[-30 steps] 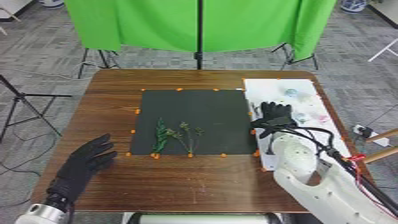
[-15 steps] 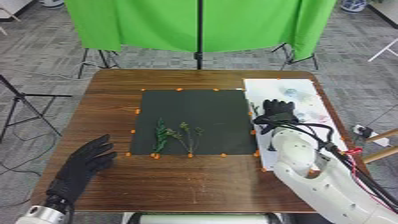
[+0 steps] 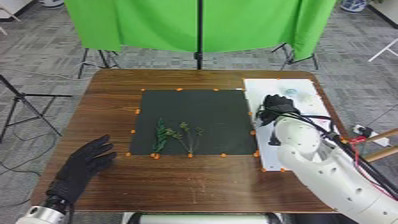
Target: Arrange flowers
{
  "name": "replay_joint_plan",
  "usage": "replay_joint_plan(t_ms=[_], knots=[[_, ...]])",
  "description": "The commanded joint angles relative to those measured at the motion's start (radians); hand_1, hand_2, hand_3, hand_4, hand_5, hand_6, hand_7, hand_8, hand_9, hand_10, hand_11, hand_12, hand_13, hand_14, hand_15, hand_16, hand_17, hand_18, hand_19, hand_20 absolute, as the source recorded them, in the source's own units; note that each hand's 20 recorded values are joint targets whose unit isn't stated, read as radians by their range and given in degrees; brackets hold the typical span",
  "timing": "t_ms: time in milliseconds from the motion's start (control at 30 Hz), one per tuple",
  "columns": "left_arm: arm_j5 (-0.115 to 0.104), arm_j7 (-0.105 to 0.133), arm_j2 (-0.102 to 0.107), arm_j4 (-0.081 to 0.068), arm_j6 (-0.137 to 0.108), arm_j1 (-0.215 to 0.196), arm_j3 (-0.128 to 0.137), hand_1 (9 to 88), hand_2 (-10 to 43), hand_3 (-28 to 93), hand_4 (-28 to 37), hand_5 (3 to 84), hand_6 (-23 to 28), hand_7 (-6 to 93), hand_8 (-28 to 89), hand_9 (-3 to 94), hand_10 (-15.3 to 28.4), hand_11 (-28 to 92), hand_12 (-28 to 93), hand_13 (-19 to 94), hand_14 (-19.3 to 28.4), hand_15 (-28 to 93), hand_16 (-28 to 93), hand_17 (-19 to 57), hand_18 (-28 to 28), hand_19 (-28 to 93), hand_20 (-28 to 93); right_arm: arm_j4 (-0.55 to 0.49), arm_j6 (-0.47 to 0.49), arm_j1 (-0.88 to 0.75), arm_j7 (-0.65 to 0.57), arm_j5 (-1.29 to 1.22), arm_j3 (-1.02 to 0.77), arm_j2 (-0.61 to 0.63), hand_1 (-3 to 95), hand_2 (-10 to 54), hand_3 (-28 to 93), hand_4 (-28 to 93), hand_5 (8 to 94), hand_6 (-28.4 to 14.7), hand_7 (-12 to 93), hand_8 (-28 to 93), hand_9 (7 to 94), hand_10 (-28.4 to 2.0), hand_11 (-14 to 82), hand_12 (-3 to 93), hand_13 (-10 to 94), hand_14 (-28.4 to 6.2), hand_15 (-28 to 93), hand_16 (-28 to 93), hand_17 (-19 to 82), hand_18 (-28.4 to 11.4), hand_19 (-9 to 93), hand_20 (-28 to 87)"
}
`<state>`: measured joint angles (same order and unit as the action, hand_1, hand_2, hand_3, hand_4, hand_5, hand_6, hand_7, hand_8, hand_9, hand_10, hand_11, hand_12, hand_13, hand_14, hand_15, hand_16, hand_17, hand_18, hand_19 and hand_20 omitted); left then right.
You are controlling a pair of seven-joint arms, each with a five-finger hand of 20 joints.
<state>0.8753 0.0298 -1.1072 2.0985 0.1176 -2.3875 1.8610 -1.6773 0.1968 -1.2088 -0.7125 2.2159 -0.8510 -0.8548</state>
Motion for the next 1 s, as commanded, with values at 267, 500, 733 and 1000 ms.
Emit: replay_joint_plan(t_ms=[267,500,733,1000], knots=[[0.005,-0.017,-0.009,-0.016,0.002,-0.004,-0.011,24.8,-0.1,70,-28.3,29.2,3.6,20.1,-11,26.7,11.7,21,15,22,15.4,37,-4,-8.9,22.0,53,0,0.02,0.046,-0.103,0.11,-0.024,0.006,-0.011,54.3,-9.5,76,-28,62.7,-0.1,64,0,74.9,-4.2,41.6,52.1,76,-0.4,64,40,36,-18.1,84,41],[0.004,-0.022,-0.009,-0.017,-0.002,0.001,-0.011,24.7,0.0,70,-28.3,29.2,3.7,20.0,-11,26.6,11.8,21,15,22,15.3,37,-4,-8.9,22.1,53,0,0.024,-0.217,-0.124,0.173,0.053,0.032,0.028,51.3,-9.5,86,-28,65.0,-2.8,66,-2,74.8,-8.0,45.7,54.6,77,-2.2,70,40,37,-19.0,85,43],[0.004,-0.027,-0.012,-0.015,-0.004,0.001,-0.012,24.8,0.1,70,-28.3,29.3,3.8,19.9,-11,26.7,11.8,21,15,22,15.4,37,-4,-8.9,22.1,53,0,-0.022,-0.325,-0.127,0.155,0.174,0.035,0.055,51.0,-9.5,85,-28,63.7,-2.1,67,0,74.8,-7.6,45.5,55.2,77,-2.3,71,39,38,-18.9,85,44],[0.004,-0.03,-0.012,-0.016,-0.003,0.001,-0.011,24.8,0.2,70,-28.3,29.3,3.7,20.0,-11,26.7,11.8,21,15,22,15.4,37,-4,-9.0,22.1,53,0,-0.108,-0.224,-0.149,0.065,0.133,-0.018,0.053,48.4,-9.5,84,-28,60.9,-0.9,67,2,73.3,-6.2,45.0,52.8,75,-2.8,71,37,36,-18.6,84,43]])
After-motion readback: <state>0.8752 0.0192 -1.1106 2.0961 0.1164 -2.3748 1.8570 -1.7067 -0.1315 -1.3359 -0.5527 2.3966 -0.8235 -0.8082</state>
